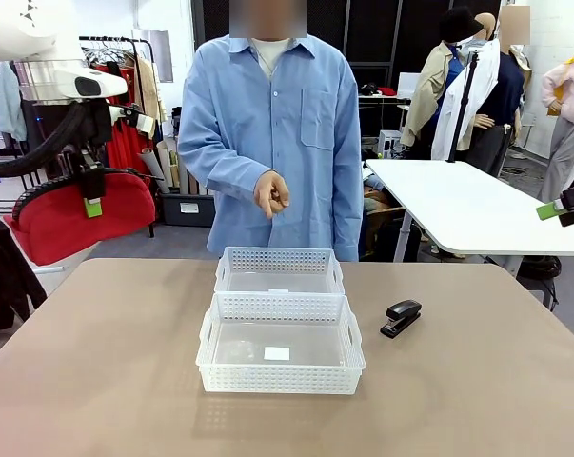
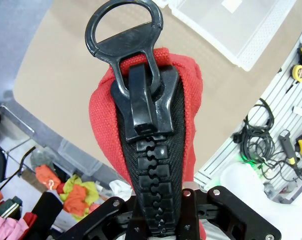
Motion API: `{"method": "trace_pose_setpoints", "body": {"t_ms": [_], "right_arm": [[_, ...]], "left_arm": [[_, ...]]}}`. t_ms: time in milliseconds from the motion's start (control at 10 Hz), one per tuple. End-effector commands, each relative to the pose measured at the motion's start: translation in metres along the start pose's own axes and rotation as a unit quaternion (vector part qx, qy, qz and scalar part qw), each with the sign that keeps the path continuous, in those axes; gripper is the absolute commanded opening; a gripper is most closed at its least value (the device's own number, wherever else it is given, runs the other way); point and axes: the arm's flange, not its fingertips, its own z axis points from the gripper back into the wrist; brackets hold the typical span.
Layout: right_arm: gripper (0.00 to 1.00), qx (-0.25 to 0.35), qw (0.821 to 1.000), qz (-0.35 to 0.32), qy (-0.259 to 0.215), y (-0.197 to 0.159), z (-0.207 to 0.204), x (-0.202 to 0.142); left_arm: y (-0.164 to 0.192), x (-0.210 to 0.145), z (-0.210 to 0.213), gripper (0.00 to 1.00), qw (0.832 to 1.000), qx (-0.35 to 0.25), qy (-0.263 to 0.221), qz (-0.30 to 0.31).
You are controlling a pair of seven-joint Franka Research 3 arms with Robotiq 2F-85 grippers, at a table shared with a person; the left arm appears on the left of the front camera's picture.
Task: Distribute items into two baskets.
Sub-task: Move the picked Pencil pouch towards the Organizing basket indicated by the person, stopping as directed.
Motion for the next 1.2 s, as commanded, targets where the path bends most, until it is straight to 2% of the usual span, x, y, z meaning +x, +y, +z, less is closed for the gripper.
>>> {"method": "trace_pose_setpoints", "body": {"t_ms": [0,300,600,1100], "right_arm": [[1.00,0.005,1.000,0.002,-0.006,0.001,0.000,0.001],[1.00,0.005,1.000,0.002,-0.006,0.001,0.000,0.001],[1.00,0.005,1.000,0.002,-0.006,0.001,0.000,0.001],[1.00,0.005,1.000,0.002,-0.006,0.001,0.000,0.001]], "left_arm": [[-0.007,-0.002,0.000,0.00,1.000,-0.001,-0.002,-0.012],[-0.039,-0.018,-0.010,0.00,0.999,-0.006,-0.011,-0.043],[-0.065,-0.016,-0.031,0.00,0.995,-0.006,-0.018,-0.099],[-0.058,0.004,-0.054,0.00,0.980,-0.012,-0.003,-0.199]]}}
